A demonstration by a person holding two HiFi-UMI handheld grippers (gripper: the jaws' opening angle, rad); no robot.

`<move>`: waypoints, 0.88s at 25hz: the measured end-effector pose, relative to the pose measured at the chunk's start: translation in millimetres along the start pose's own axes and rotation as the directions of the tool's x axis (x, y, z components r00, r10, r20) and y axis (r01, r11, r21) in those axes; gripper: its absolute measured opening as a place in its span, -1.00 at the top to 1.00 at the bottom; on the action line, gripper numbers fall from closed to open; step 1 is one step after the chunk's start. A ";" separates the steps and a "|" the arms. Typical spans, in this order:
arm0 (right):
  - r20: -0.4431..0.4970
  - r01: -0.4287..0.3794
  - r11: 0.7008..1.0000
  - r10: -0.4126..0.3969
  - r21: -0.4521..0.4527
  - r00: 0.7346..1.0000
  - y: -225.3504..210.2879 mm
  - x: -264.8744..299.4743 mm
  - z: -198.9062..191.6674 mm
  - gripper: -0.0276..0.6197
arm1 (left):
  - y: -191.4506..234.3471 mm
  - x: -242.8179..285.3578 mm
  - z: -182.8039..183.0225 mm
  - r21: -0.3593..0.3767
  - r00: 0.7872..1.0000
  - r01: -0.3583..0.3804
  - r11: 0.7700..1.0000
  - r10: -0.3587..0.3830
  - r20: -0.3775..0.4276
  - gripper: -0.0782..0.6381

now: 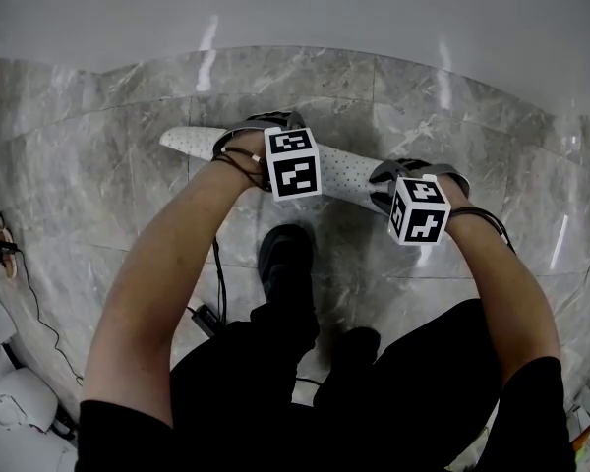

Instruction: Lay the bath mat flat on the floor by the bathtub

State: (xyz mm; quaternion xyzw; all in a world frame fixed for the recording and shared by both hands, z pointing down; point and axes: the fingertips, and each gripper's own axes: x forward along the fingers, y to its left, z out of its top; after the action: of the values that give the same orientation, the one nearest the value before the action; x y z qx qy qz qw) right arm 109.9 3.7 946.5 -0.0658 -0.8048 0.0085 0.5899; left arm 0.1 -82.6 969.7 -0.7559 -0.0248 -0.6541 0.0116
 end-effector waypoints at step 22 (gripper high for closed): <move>0.175 -0.159 0.862 0.083 0.481 0.981 -19.9 -8.6 -35.2 0.35 | -39.9 0.4 -0.1 0.116 0.998 0.069 0.991 -0.070 0.005 0.27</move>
State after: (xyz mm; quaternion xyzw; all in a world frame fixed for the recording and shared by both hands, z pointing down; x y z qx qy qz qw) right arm 143.9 -19.3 950.9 0.0371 -0.8119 0.2552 0.5238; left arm -2.1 -42.7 969.5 -0.7556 -0.0890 -0.6481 0.0325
